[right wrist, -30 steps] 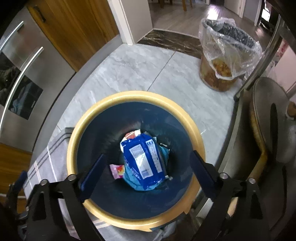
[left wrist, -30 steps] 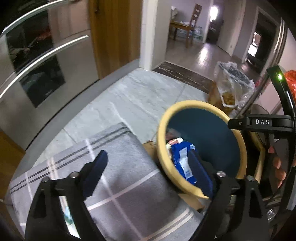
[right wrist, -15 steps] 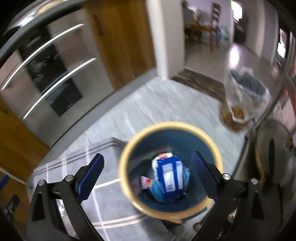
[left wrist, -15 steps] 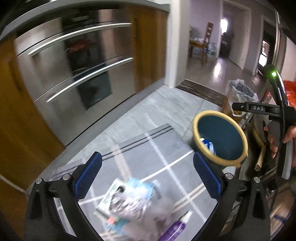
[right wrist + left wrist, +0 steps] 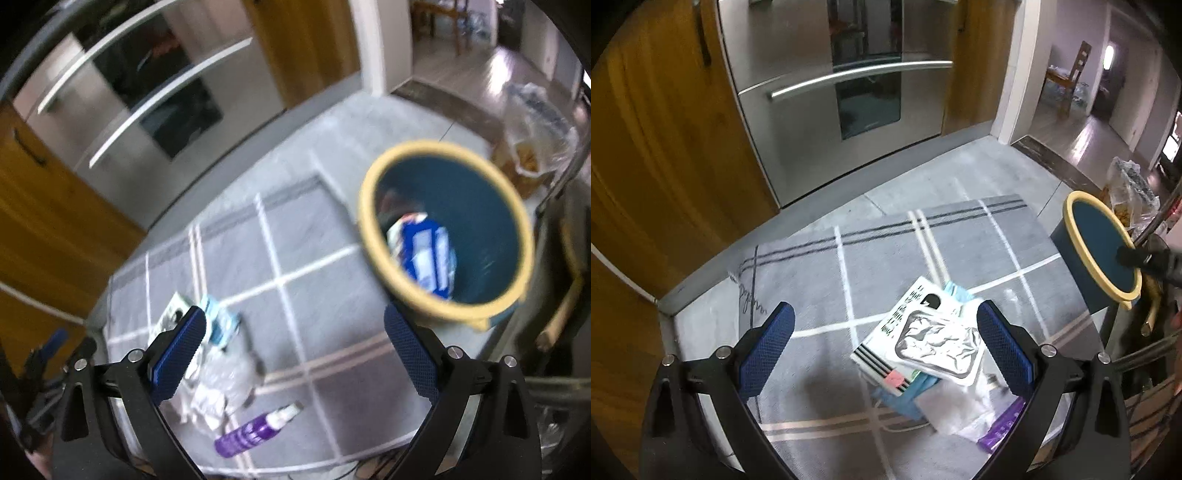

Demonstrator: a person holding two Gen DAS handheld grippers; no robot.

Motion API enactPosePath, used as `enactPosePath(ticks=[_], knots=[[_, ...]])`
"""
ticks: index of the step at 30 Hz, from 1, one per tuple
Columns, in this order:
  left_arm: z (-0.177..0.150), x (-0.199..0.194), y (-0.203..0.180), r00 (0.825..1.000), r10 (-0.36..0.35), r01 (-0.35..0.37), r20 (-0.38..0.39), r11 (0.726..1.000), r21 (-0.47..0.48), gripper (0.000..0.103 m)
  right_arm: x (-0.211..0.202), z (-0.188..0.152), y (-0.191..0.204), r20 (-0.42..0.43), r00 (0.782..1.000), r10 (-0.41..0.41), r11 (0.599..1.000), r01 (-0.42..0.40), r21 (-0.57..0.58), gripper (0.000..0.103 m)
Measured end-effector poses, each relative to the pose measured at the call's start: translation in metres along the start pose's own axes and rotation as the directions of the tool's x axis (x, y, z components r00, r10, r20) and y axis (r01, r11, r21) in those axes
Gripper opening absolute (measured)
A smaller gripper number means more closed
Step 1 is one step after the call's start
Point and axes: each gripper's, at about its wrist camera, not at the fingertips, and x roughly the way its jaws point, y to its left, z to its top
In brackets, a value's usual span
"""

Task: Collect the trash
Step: 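Grasp the clear plastic wrap with the right tool while the left tool approaches the foil pack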

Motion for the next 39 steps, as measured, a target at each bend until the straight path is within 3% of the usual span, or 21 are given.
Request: enactPosePath(ticks=[5, 9, 12, 14, 16, 18, 19, 20, 23, 26, 30, 35, 39], knots=[[-0.007, 0.007, 0.002, 0.999, 0.032, -0.031, -0.026, 0.999, 0.031, 0.097, 0.033, -0.017, 0.026, -0.057, 0.997, -0.056, 0.995, 0.051, -0.084, 0.096], [-0.007, 0.009, -0.006, 1.0, 0.014, -0.012, -0.024, 0.998, 0.065, 0.097, 0.051, -0.025, 0.044, -0.092, 0.994, -0.056, 0.983, 0.038, -0.181, 0.096], [-0.008, 0.017, -0.009, 0.998, 0.037, -0.033, -0.046, 0.995, 0.097, 0.097, 0.061, -0.035, 0.052, -0.136, 0.99, -0.044, 0.975, 0.013, -0.223, 0.087], [-0.007, 0.02, -0.007, 0.997, 0.035, -0.03, -0.064, 0.997, 0.075, 0.097, 0.068, -0.041, 0.055, -0.186, 0.982, -0.015, 0.972, -0.029, -0.235, 0.068], [-0.005, 0.021, -0.006, 0.997, 0.021, -0.017, -0.068, 0.999, 0.051, 0.097, 0.075, -0.046, 0.058, -0.229, 0.973, 0.005, 0.968, -0.063, -0.245, 0.058], [-0.005, 0.021, -0.009, 0.998, 0.015, -0.012, -0.064, 0.999, 0.052, 0.097, 0.082, -0.051, 0.058, -0.27, 0.962, 0.028, 0.966, -0.096, -0.24, 0.036], [-0.006, 0.021, -0.011, 0.998, 0.021, -0.017, -0.06, 0.998, 0.061, 0.097, 0.085, -0.053, 0.059, -0.287, 0.957, 0.037, 0.966, -0.107, -0.235, 0.013], [-0.007, 0.021, -0.013, 0.998, 0.026, -0.022, -0.058, 0.997, 0.071, 0.097, 0.087, -0.054, 0.059, -0.302, 0.952, 0.04, 0.965, -0.115, -0.234, 0.009], [-0.014, 0.029, -0.02, 0.997, 0.024, -0.017, -0.078, 0.995, 0.098, 0.097, 0.079, -0.052, 0.059, -0.294, 0.954, 0.061, 0.966, -0.13, -0.224, 0.004], [-0.021, 0.041, -0.029, 0.994, -0.021, 0.033, -0.11, 0.994, 0.108, 0.097, 0.063, -0.041, 0.061, -0.226, 0.972, 0.061, 0.969, -0.112, -0.22, 0.003], [-0.035, 0.059, -0.054, 0.989, -0.038, 0.065, -0.143, 0.979, 0.192, 0.097, 0.05, -0.032, 0.057, -0.173, 0.983, 0.057, 0.974, -0.093, -0.208, 0.003], [-0.05, 0.078, -0.076, 0.985, -0.026, 0.075, -0.173, 0.957, 0.281, 0.097, 0.046, -0.026, 0.051, -0.162, 0.986, 0.046, 0.976, -0.079, -0.204, 0.003], [-0.057, 0.092, -0.078, 0.978, -0.001, 0.062, -0.21, 0.957, 0.283, 0.097, 0.048, -0.024, 0.05, -0.162, 0.986, 0.047, 0.976, -0.08, -0.203, 0.003]])
